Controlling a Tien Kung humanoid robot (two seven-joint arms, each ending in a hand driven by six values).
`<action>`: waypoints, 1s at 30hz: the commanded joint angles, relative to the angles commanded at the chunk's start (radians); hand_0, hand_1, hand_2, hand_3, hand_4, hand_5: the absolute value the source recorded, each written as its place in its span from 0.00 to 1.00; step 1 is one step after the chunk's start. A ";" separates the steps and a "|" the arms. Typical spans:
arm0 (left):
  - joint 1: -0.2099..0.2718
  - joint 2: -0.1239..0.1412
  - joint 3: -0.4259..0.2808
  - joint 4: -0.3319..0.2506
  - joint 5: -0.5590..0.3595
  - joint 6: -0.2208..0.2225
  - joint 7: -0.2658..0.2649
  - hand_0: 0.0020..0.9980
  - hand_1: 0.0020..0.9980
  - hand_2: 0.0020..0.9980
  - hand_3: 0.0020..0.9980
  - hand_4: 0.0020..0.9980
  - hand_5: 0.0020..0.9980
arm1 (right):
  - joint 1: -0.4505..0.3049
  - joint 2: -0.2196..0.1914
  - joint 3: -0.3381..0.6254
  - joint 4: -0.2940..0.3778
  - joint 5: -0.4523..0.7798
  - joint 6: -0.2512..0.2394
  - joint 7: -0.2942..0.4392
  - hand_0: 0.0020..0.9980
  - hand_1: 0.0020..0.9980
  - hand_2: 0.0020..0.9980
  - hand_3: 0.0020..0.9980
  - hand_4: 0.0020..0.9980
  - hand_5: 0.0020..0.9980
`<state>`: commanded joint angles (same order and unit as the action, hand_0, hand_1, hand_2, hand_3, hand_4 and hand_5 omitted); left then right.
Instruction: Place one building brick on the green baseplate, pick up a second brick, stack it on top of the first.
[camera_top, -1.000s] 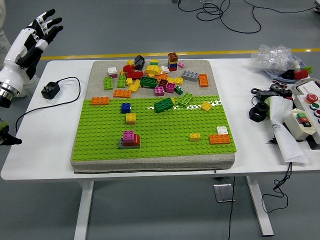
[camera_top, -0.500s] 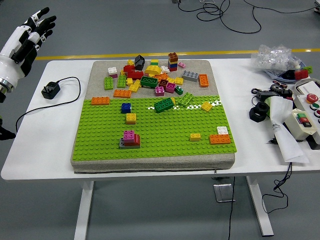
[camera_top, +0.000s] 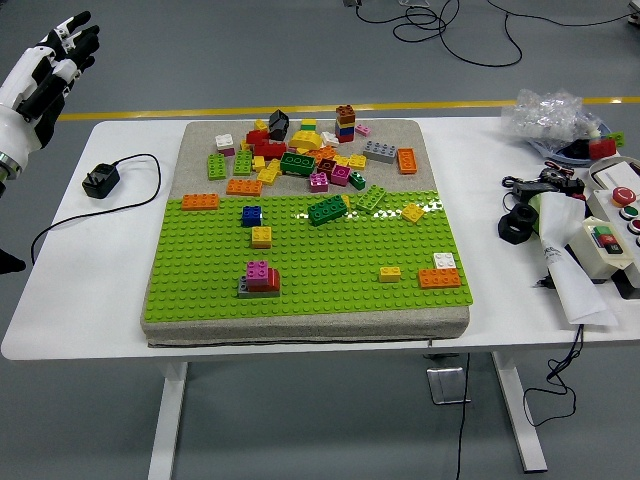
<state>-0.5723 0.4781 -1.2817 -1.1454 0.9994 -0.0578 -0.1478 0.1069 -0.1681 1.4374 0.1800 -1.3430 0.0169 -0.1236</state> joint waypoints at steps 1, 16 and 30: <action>0.002 0.000 -0.001 -0.002 -0.002 0.001 0.001 1.00 1.00 1.00 1.00 0.92 0.81 | 0.000 0.002 0.000 0.000 0.000 0.000 0.001 0.77 0.70 0.73 0.69 0.95 0.69; 0.029 0.002 -0.016 -0.023 -0.016 0.045 -0.001 1.00 1.00 0.99 1.00 0.91 0.81 | -0.006 0.014 0.005 0.000 -0.018 -0.003 0.002 0.76 0.70 0.73 0.69 0.95 0.69; 0.026 0.030 0.031 -0.002 -0.023 0.040 0.004 1.00 1.00 0.97 1.00 0.90 0.82 | -0.005 0.008 0.000 0.000 -0.038 0.003 -0.001 0.76 0.69 0.73 0.69 0.95 0.69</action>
<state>-0.5458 0.5079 -1.2504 -1.1471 0.9767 -0.0177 -0.1433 0.1023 -0.1602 1.4373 0.1800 -1.3815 0.0196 -0.1250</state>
